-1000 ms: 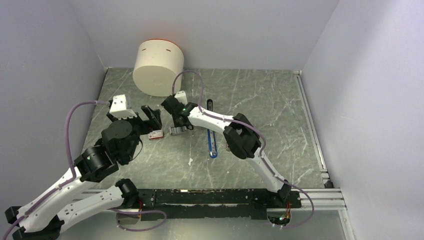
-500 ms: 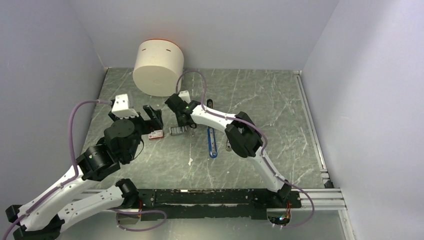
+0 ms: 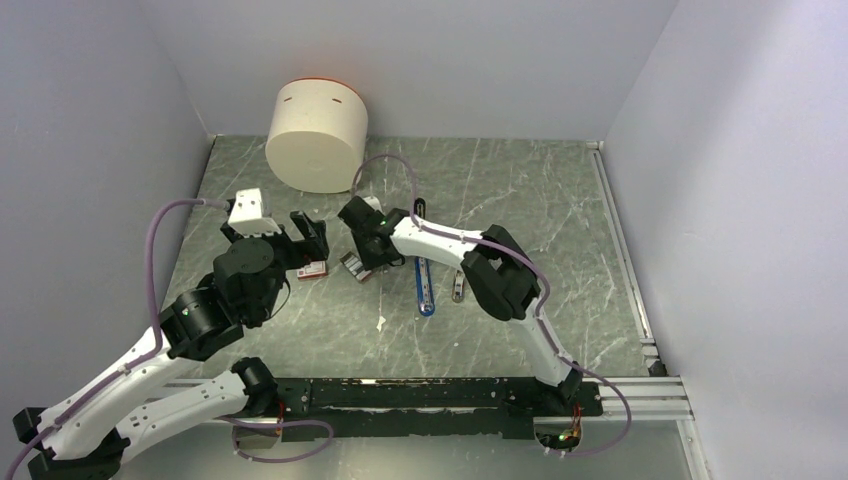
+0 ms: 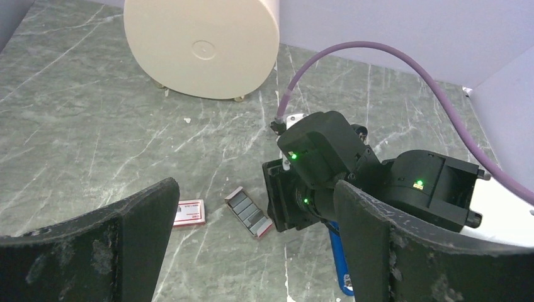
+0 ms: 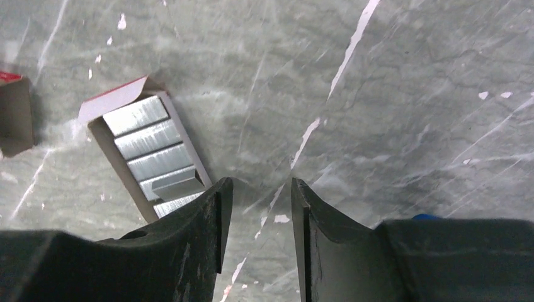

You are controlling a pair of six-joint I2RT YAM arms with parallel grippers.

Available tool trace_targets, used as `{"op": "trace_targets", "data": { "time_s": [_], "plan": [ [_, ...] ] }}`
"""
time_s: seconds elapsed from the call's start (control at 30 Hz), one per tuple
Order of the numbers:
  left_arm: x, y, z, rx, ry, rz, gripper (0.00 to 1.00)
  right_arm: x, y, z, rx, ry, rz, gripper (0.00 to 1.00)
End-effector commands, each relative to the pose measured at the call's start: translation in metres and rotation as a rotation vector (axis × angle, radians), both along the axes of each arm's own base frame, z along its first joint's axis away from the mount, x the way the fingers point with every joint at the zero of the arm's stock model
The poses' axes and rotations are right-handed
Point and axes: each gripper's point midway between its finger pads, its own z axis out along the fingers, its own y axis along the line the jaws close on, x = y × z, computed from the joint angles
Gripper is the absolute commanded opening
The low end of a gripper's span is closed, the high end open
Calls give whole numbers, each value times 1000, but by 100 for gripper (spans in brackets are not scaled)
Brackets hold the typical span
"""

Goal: Load the staples into the stapler

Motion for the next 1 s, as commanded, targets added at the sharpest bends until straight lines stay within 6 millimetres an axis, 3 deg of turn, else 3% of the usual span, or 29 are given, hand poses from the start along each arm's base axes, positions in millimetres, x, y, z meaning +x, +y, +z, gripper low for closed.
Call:
{"op": "trace_targets", "data": {
  "time_s": [0.0,0.2,0.3,0.43,0.67,0.97],
  "plan": [
    [1,0,-1,-10,-3,2,97,-4,-2,18,-11,-41,-9,43],
    [1,2,-2,-8,-6,9,97,6,4,57,15,-163,-56,45],
    [1,3,-3,-3,-7,15,97,3,16,64,56,-177,5,38],
    [0,6,-2,-3,-12,22,97,-6,30,60,83,-154,93,30],
    [-1,12,0,-7,-19,44,97,-16,46,49,128,-89,156,37],
    [-2,14,-1,-6,-21,48,97,-18,49,31,106,-62,187,34]
  ]
}}
